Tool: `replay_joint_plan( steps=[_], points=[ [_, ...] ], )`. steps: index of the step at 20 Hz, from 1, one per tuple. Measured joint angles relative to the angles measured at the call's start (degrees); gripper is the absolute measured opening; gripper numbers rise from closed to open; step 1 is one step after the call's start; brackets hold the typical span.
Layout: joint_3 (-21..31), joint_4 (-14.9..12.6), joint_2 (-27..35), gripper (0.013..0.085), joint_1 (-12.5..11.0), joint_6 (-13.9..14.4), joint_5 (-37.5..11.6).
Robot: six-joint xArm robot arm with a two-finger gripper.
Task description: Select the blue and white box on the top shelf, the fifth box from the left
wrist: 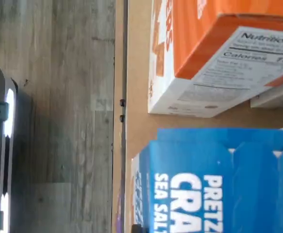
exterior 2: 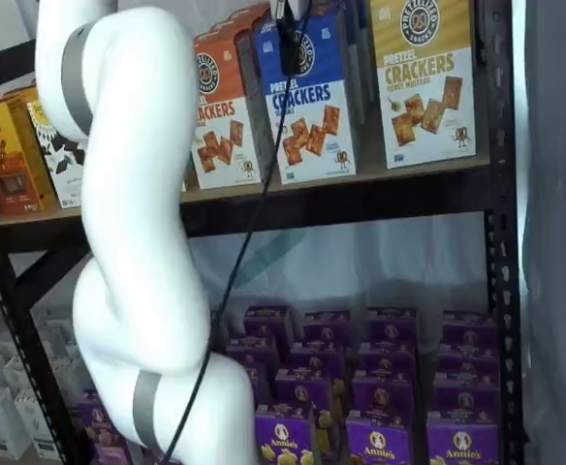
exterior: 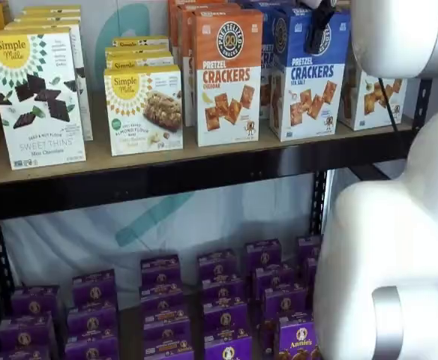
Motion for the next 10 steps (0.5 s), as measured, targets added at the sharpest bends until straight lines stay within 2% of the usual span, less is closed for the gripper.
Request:
replay_joint_plan(
  steps=[10],
  points=[
    [2.35,0.05,-2.48,0.0610,-0.05,0.00,-0.03]
  ],
)
